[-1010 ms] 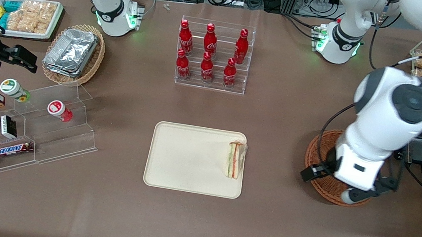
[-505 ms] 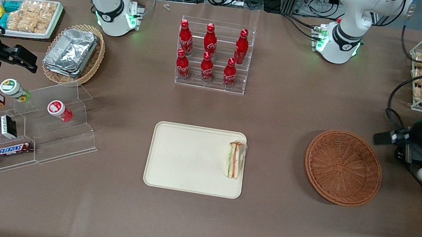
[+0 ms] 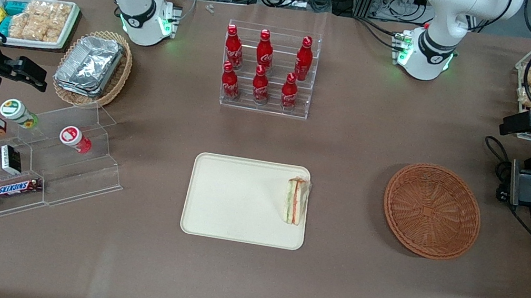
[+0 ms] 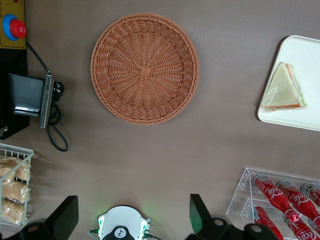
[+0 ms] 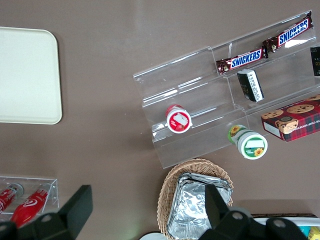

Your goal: Place sandwich from basket to tray

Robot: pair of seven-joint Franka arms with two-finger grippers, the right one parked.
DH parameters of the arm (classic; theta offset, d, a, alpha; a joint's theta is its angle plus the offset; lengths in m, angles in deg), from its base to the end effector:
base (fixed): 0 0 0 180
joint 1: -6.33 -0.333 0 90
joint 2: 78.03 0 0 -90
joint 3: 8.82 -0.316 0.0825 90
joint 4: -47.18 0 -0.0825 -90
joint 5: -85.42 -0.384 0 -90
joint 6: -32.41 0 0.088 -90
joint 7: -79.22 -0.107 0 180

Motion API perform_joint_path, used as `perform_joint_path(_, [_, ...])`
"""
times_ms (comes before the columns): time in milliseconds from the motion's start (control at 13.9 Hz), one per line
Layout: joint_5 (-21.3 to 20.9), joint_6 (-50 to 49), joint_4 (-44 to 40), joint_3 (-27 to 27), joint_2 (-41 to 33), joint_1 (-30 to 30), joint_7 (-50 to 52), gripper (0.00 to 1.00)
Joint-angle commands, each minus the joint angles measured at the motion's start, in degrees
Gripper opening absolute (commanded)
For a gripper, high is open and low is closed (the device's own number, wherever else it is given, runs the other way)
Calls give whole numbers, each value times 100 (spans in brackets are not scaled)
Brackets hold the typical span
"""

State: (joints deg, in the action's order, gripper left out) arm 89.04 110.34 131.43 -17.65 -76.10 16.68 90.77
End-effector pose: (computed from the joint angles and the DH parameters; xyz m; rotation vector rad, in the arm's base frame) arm 0.5419 -0.0238 0.6358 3.0815 0.2572 -0.2311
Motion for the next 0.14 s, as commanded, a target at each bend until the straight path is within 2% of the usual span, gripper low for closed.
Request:
perform_joint_path(0, [-107, 12, 92, 48, -87, 46, 5, 100])
perform_joint_path(72, [-116, 3, 100, 57, -78, 55, 48, 100])
